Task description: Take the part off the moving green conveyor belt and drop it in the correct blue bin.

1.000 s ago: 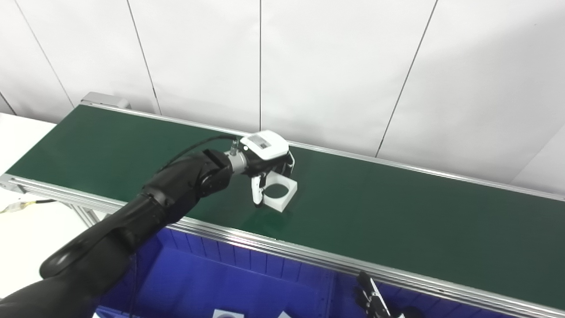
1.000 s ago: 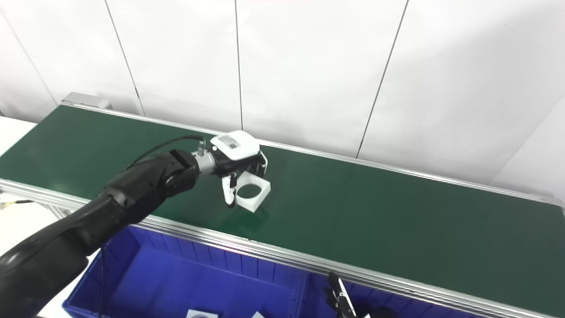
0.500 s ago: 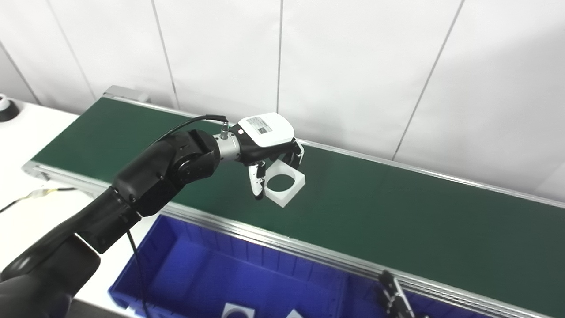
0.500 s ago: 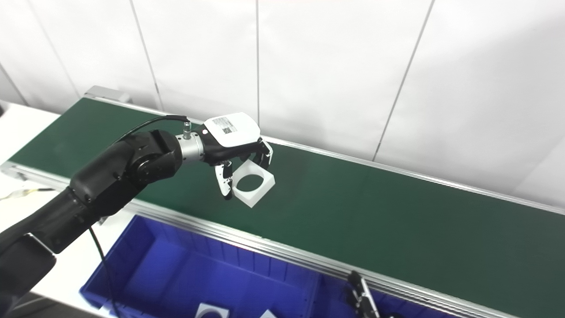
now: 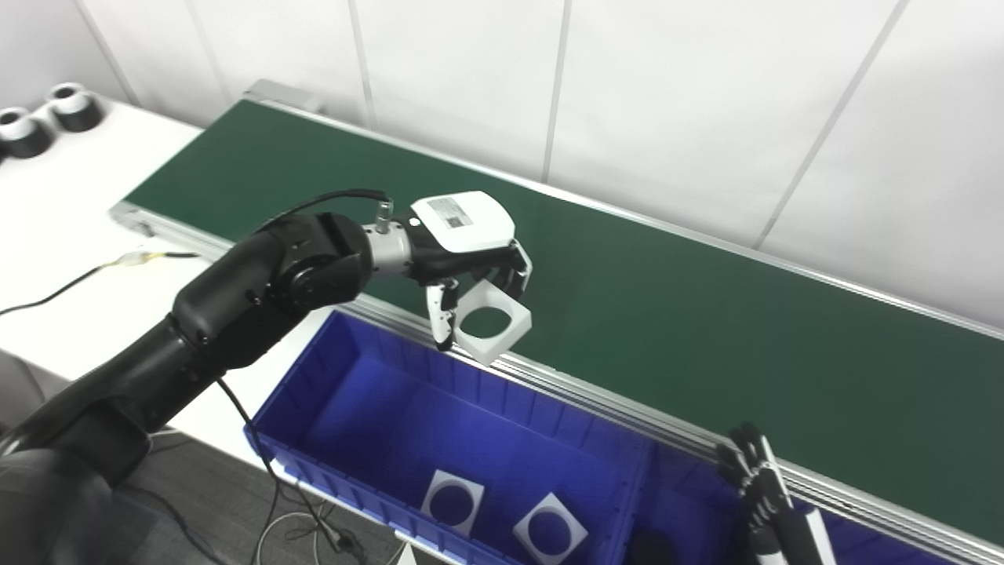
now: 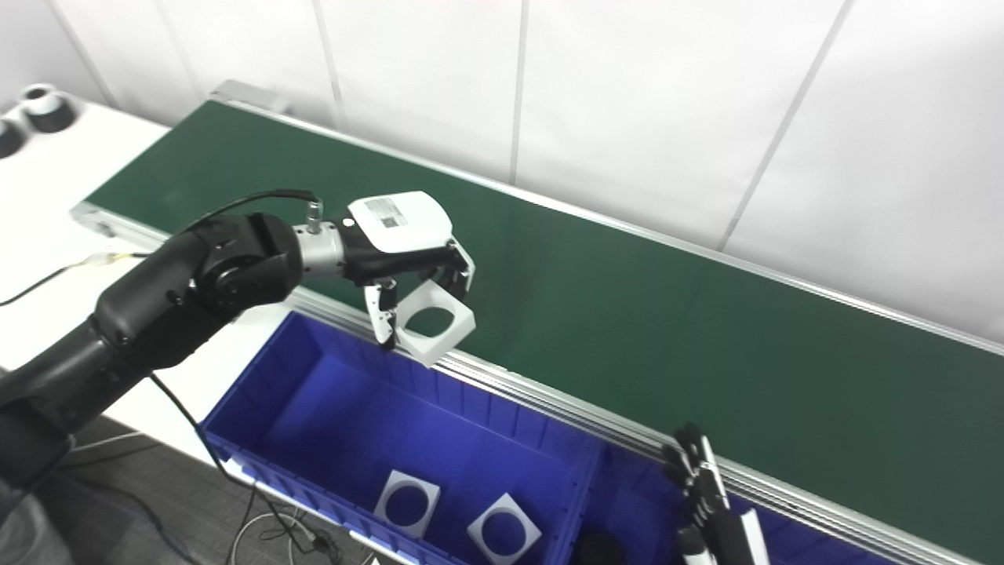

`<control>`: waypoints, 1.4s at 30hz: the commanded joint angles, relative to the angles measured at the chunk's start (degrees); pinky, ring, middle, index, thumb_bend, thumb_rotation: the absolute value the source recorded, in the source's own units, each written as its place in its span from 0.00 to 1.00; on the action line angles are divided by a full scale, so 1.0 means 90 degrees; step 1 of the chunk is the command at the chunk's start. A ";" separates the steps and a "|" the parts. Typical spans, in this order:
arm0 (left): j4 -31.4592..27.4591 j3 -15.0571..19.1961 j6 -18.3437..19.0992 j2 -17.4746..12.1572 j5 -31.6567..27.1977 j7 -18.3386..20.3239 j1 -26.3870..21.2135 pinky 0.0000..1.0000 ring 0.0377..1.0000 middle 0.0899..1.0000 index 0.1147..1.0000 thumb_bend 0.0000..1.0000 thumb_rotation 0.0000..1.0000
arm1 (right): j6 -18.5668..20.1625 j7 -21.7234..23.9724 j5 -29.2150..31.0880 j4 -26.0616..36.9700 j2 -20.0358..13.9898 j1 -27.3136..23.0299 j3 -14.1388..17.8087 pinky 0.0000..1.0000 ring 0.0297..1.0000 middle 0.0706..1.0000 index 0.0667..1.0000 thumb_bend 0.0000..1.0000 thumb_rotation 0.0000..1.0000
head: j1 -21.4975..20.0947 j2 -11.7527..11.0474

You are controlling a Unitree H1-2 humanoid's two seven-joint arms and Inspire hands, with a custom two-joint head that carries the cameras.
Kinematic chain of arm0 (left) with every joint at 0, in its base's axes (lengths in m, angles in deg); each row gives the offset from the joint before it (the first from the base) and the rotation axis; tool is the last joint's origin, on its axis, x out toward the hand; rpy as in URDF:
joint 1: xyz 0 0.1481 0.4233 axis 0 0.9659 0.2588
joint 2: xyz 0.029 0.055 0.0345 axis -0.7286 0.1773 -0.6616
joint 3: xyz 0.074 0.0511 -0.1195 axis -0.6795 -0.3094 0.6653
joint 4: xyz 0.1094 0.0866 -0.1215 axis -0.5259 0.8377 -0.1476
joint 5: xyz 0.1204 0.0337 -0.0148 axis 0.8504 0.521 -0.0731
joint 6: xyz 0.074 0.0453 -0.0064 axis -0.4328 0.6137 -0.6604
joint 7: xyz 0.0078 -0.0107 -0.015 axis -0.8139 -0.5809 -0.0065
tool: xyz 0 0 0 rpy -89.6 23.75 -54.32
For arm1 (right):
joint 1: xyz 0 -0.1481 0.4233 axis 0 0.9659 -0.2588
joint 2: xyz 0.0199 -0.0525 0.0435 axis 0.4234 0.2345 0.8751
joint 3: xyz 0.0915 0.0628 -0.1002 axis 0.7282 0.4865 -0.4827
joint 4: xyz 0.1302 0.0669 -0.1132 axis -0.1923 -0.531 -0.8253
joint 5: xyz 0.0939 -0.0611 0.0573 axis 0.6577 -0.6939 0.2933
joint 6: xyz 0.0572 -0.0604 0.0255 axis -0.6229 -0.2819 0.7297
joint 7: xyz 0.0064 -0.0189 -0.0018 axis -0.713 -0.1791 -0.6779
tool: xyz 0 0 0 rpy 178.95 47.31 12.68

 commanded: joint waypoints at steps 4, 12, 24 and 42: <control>-0.0165 0.0076 0.0008 -0.0128 0.0194 -0.0057 0.0234 0.40 0.45 0.46 0.41 0.52 0.00 | -0.0260 0.0110 0.0104 0.0083 -0.0042 -0.0057 0.0072 0.91 0.93 0.98 1.00 0.87 0.91 | 0.0053 -0.0035; 0.0317 -0.0051 -0.0150 0.0035 0.0434 -0.0308 0.0577 0.37 0.42 0.44 0.42 0.52 0.00 | -0.0261 0.0150 0.0118 0.0090 -0.0002 -0.0034 0.0089 0.92 0.94 0.98 1.00 0.85 0.90 | 0.0018 -0.0064; 0.1655 -0.0423 -0.0593 0.0391 0.0999 -0.1423 0.0796 0.37 0.42 0.43 0.42 0.52 0.00 | -0.0279 0.0122 0.0061 0.0107 0.0053 -0.0048 0.0084 0.91 0.93 0.97 1.00 0.86 0.90 | -0.0079 -0.0056; 0.2537 -0.0920 -0.0280 0.0545 0.1995 -0.2704 0.0830 0.26 0.31 0.35 0.44 0.52 0.00 | -0.0226 0.0066 -0.0050 0.0209 0.0151 -0.0017 0.0091 0.90 0.93 0.97 1.00 0.87 0.90 | -0.0242 -0.0052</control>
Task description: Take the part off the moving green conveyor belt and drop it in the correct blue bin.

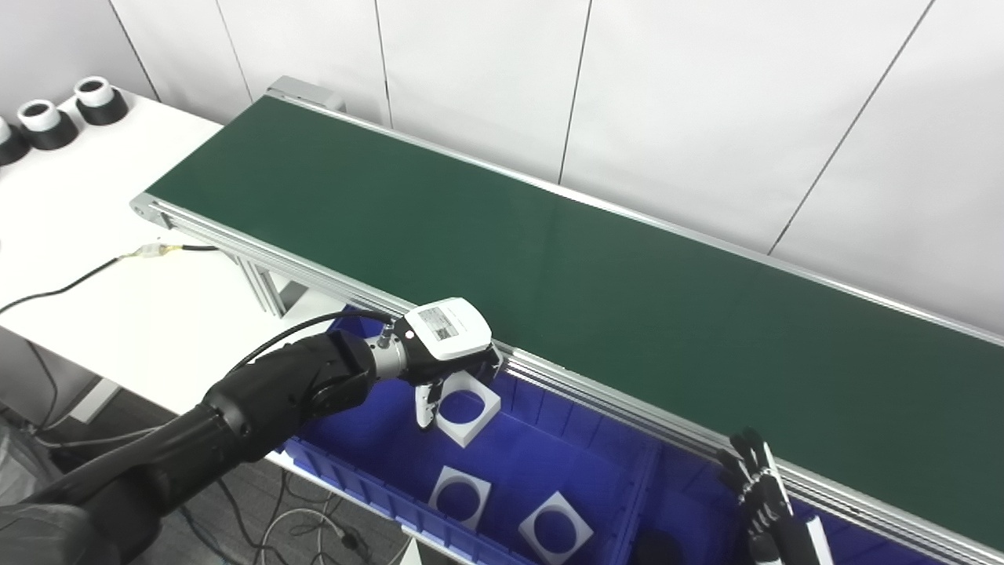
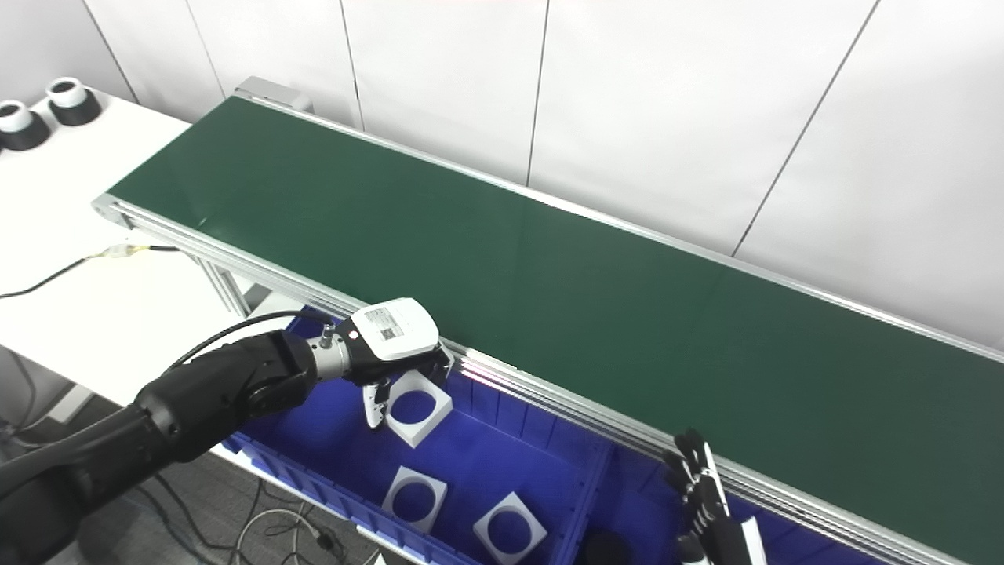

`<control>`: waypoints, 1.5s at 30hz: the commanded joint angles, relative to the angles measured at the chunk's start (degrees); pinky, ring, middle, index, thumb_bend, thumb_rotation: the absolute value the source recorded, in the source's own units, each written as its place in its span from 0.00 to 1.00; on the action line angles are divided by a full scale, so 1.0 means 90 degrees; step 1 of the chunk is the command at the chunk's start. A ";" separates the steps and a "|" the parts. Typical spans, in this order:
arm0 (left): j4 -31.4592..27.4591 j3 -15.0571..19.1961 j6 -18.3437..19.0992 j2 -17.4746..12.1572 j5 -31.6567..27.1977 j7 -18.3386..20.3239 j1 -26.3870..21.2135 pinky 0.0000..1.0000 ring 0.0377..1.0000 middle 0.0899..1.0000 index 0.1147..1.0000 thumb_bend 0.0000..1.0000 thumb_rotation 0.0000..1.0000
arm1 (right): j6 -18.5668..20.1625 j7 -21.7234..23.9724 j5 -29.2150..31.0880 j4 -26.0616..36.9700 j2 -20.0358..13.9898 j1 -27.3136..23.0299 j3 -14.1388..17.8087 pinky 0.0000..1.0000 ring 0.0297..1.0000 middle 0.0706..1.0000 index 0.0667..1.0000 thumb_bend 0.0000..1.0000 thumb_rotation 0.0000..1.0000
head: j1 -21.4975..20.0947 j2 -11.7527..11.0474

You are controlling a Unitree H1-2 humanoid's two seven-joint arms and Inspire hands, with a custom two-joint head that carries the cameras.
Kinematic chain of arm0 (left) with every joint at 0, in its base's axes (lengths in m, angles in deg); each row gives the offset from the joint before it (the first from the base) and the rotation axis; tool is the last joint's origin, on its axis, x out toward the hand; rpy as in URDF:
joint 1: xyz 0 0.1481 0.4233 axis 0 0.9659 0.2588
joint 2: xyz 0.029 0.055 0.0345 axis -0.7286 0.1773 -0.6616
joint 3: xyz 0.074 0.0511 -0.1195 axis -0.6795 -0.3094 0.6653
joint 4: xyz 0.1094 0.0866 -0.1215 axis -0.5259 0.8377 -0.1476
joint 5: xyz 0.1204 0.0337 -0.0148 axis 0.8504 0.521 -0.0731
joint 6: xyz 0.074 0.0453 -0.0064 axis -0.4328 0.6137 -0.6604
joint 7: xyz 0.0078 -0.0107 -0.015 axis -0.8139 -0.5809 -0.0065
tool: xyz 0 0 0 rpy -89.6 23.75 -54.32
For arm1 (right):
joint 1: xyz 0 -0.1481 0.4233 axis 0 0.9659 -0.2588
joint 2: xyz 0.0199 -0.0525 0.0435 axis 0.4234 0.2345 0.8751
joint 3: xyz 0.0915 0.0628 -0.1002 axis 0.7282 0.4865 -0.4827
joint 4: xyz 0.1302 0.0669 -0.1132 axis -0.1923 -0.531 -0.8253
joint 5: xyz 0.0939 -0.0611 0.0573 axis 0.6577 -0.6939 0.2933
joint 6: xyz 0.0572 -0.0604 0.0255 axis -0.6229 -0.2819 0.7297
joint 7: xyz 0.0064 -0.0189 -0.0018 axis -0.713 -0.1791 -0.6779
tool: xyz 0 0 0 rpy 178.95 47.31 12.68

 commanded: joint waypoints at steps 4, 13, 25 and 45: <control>0.0056 -0.0039 0.0081 -0.0137 -0.0179 0.0241 -0.0029 0.29 0.34 0.37 0.45 0.52 0.00 | -0.0217 -0.0017 0.0024 0.0185 0.0002 -0.0051 0.0044 0.90 0.93 0.97 1.00 0.87 0.90 | -0.0012 -0.0013; -0.0071 0.0017 0.0130 -0.0132 -0.0252 0.0145 -0.0011 0.31 0.35 0.36 0.45 0.52 0.00 | -0.0256 -0.0036 -0.0017 0.0113 0.0021 -0.0038 0.0037 0.90 0.93 0.96 1.00 0.85 0.90 | -0.0105 -0.0167; -0.0936 0.0267 0.0144 -0.0165 -0.0606 0.0799 -0.0370 0.44 0.44 0.44 0.42 0.52 0.00 | -0.0226 -0.0072 -0.0121 0.0155 0.0069 -0.0009 0.0003 0.88 0.92 0.96 1.00 0.82 0.91 | -0.0137 -0.0223; -0.2623 0.0522 -0.0162 -0.0685 -0.1153 0.2003 0.0148 0.42 0.44 0.41 0.44 0.52 0.00 | -0.0277 -0.0037 -0.0090 0.0089 0.0108 -0.0061 -0.0011 0.88 0.92 0.96 1.00 0.83 0.91 | -0.0127 -0.0226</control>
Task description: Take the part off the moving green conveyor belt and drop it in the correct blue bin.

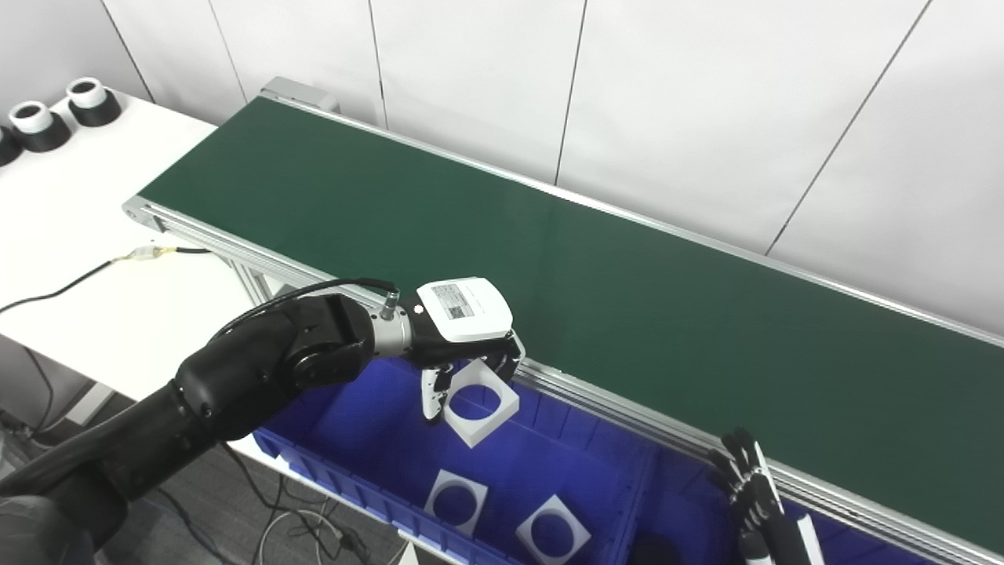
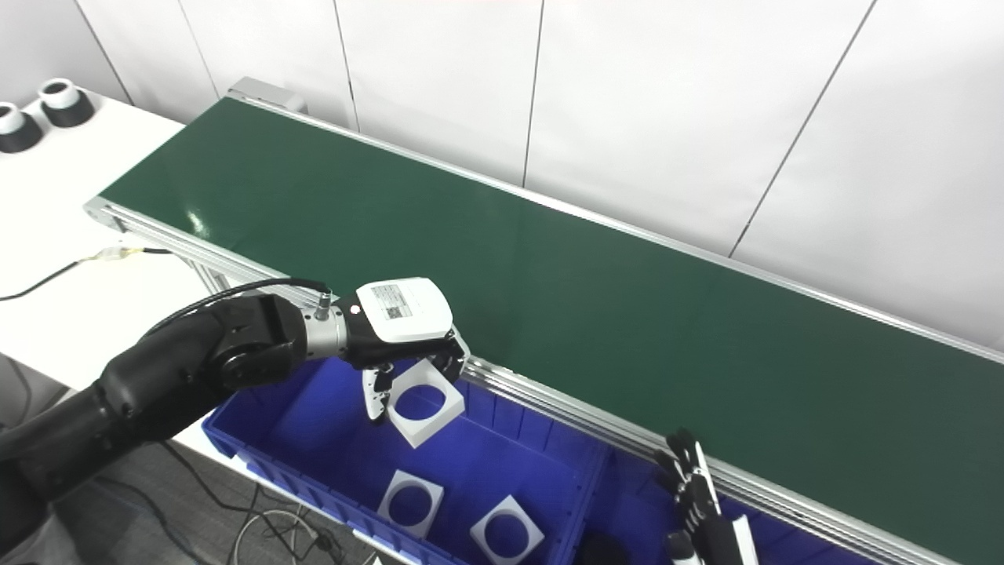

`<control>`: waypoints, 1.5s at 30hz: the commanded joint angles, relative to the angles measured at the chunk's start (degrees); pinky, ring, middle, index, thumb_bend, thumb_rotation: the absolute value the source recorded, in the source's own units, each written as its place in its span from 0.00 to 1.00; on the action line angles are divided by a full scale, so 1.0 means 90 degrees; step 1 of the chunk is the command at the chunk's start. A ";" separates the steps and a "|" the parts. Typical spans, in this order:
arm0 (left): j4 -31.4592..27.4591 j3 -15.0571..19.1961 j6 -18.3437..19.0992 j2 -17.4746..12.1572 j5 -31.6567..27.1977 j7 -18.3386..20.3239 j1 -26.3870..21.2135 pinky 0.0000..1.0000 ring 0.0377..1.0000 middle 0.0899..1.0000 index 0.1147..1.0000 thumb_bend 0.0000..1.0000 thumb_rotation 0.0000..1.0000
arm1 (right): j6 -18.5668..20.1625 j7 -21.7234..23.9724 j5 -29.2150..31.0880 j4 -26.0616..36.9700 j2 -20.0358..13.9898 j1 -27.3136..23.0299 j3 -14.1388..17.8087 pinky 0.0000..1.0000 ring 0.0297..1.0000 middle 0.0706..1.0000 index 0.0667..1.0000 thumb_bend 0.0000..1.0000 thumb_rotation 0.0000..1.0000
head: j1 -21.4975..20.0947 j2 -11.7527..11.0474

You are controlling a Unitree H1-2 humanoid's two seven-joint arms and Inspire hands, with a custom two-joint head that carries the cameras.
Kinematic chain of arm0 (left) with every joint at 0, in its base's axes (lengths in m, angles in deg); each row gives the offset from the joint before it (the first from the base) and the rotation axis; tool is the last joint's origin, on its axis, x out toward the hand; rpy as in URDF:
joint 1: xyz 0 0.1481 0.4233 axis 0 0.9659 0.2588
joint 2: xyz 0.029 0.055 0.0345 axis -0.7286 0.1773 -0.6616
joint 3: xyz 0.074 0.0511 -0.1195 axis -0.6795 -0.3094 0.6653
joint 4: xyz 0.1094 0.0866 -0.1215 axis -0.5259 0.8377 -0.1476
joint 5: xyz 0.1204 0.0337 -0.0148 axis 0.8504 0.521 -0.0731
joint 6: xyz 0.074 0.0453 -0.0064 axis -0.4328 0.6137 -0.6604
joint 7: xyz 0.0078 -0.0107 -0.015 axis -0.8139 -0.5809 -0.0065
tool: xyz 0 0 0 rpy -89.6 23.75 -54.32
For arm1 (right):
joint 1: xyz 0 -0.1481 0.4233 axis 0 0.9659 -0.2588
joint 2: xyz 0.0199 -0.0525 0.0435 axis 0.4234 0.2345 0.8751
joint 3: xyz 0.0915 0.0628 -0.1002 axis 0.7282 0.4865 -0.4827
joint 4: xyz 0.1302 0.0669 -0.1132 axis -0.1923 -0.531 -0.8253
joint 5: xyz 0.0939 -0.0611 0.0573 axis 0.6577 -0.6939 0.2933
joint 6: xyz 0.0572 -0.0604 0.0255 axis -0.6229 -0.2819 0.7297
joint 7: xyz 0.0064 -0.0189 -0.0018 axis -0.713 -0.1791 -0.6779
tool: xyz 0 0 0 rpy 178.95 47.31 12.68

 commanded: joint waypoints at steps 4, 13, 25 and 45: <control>-0.0350 0.0146 0.0017 -0.0178 -0.0045 0.0105 0.0238 0.41 0.41 0.39 0.45 0.52 0.00 | -0.0274 0.0009 0.0061 0.0120 0.0006 -0.0062 0.0018 0.88 0.92 0.96 1.00 0.83 0.91 | 0.0021 0.0048; -0.0173 0.0324 0.0010 -0.0105 0.0145 -0.0123 0.0626 0.40 0.40 0.41 0.43 0.52 0.00 | -0.0258 0.0009 0.0040 0.0190 -0.0017 -0.0028 0.0014 0.88 0.92 0.97 1.00 0.83 0.91 | -0.0017 0.0112; 0.0906 0.0354 -0.0186 0.0080 0.0662 -0.1337 0.0690 0.29 0.31 0.35 0.45 0.52 0.00 | -0.0177 -0.0012 0.0028 0.0251 -0.0010 -0.0004 0.0019 0.89 0.93 0.97 1.00 0.84 0.91 | -0.0019 0.0139; 0.1414 0.0170 -0.0079 0.0024 0.0786 -0.1478 0.0552 0.28 0.30 0.34 0.44 0.52 0.00 | -0.0174 -0.0046 0.0003 0.0290 0.0019 0.0004 0.0022 0.89 0.93 0.97 1.00 0.85 0.91 | -0.0052 0.0146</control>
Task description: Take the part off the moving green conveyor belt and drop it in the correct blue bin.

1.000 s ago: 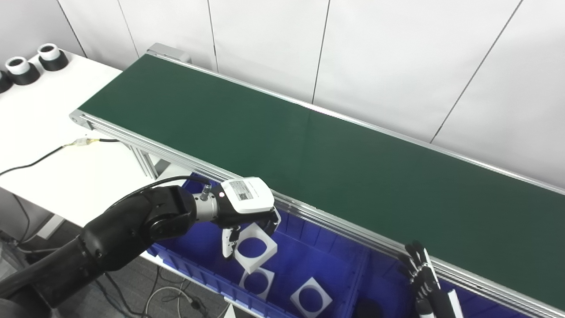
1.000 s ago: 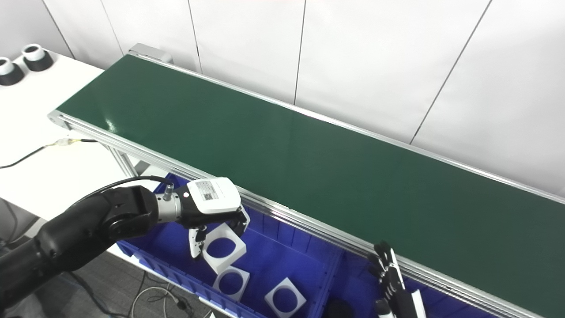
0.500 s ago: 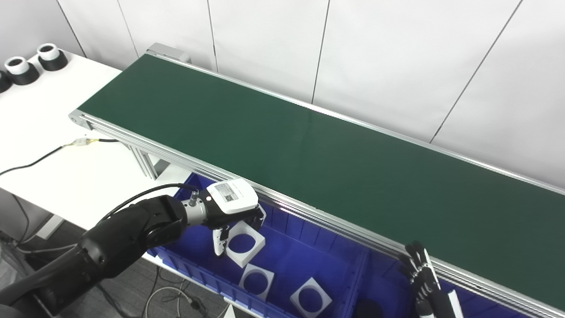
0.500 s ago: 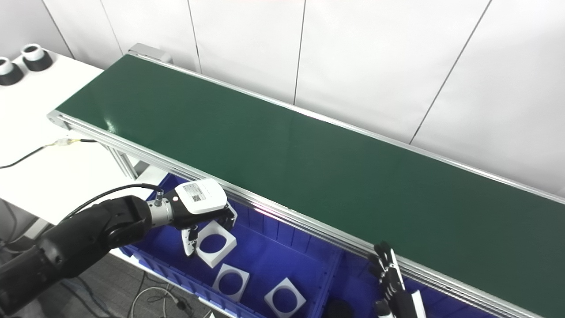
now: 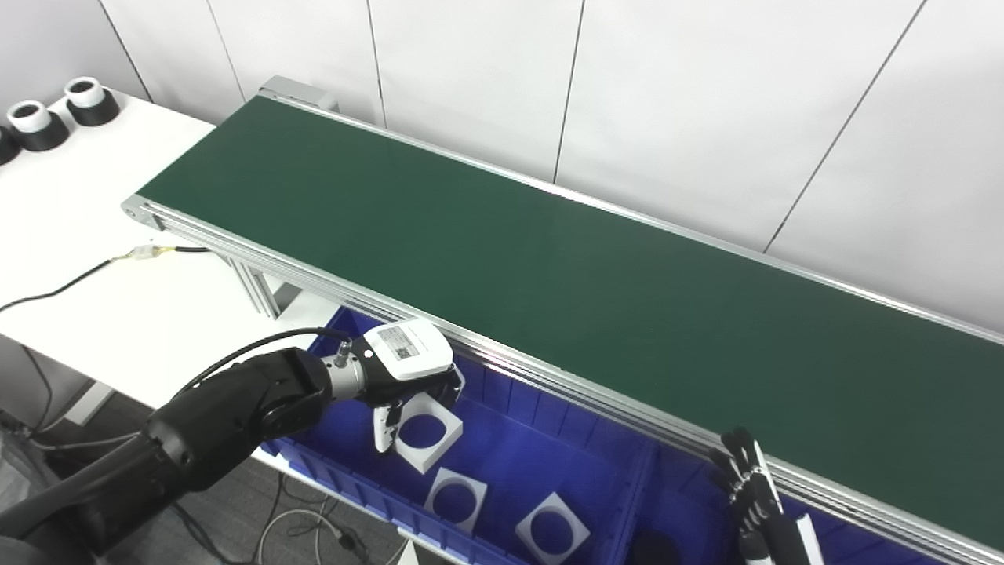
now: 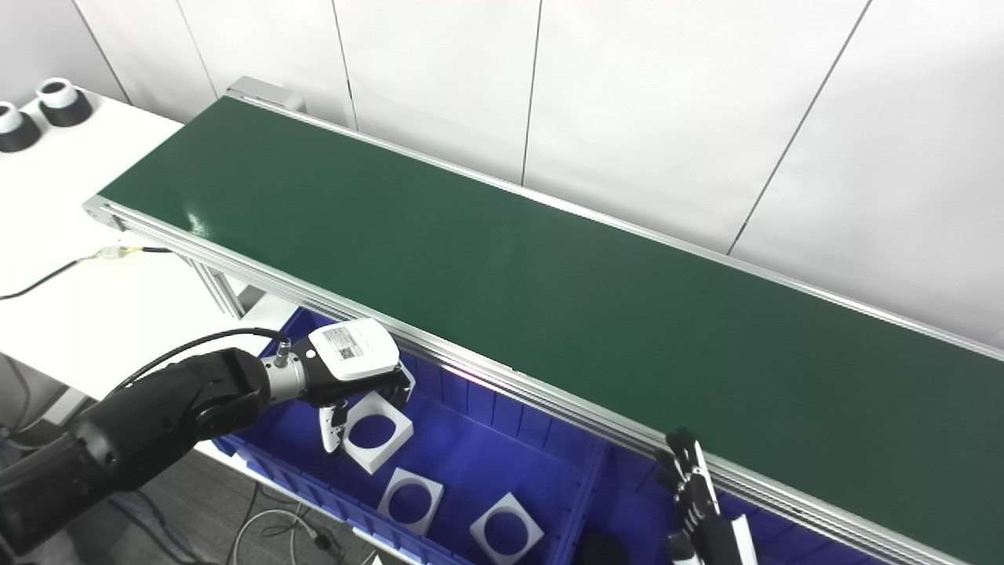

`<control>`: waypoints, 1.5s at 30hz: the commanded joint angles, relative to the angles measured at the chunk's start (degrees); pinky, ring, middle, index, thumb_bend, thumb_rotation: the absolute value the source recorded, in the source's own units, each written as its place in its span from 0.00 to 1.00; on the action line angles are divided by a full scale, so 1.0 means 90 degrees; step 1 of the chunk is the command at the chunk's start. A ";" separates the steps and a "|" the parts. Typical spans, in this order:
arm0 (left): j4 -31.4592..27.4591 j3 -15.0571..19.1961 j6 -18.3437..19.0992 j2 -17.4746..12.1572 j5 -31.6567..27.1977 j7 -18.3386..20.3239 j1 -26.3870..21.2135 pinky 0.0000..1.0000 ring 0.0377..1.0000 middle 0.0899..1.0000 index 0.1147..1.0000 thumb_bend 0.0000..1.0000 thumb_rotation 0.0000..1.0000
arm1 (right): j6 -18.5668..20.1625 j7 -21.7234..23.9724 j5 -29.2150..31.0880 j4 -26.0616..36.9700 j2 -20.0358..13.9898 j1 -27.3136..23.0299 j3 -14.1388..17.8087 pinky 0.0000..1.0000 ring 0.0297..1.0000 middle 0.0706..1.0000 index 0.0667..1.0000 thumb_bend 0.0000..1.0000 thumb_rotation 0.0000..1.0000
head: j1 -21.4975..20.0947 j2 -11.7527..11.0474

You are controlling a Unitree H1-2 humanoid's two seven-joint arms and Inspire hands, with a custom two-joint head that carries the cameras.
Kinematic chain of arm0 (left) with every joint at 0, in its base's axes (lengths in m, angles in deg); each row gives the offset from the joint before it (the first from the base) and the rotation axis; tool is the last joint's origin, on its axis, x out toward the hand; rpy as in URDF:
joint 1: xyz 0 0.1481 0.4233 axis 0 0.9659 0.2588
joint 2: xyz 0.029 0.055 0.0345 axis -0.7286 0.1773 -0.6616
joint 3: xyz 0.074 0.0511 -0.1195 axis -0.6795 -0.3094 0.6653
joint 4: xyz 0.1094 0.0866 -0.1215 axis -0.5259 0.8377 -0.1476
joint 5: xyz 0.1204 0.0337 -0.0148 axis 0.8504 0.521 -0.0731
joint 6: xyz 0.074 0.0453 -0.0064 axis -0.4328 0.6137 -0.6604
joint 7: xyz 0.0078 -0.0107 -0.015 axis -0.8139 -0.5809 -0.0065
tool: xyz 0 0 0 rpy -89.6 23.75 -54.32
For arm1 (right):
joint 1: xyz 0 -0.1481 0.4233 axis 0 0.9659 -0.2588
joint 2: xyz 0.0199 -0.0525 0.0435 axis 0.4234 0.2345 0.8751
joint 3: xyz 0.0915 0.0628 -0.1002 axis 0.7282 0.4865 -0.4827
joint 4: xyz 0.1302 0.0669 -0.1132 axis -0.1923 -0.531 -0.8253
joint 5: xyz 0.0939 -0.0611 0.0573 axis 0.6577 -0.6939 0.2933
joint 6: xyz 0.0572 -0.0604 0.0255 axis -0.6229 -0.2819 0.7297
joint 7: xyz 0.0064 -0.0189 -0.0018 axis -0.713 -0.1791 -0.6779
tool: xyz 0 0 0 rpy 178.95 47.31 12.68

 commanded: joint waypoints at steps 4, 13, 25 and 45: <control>-0.0151 0.0055 0.0065 -0.0125 -0.0366 0.0288 -0.0164 0.47 0.48 0.50 0.48 0.76 0.11 | -0.0134 -0.0019 0.0022 0.0288 0.0009 -0.0015 0.0014 0.89 0.93 0.97 1.00 0.85 0.91 | 0.0006 0.0020; -0.0420 0.0035 0.0132 -0.0206 -0.0335 0.0767 -0.0197 0.61 0.65 0.67 0.66 1.00 0.37 | -0.0166 0.0000 0.0038 0.0260 0.0007 -0.0029 0.0007 0.89 0.93 0.97 1.00 0.83 0.91 | -0.0023 0.0028; -0.0735 0.0082 0.0101 -0.0222 -0.0541 0.0920 -0.0157 0.58 0.63 0.66 0.65 1.00 0.42 | -0.0130 0.0018 0.0064 0.0259 -0.0012 -0.0043 0.0016 0.89 0.93 0.96 1.00 0.84 0.91 | -0.0003 0.0038; -0.2868 0.0150 0.0225 0.0504 -0.4809 0.1582 0.0706 0.54 0.64 0.71 0.66 1.00 0.49 | -0.0230 -0.0179 -0.0238 0.0132 0.0306 -0.0044 -0.0140 0.87 0.90 0.95 0.98 0.84 0.90 | -0.1831 0.0209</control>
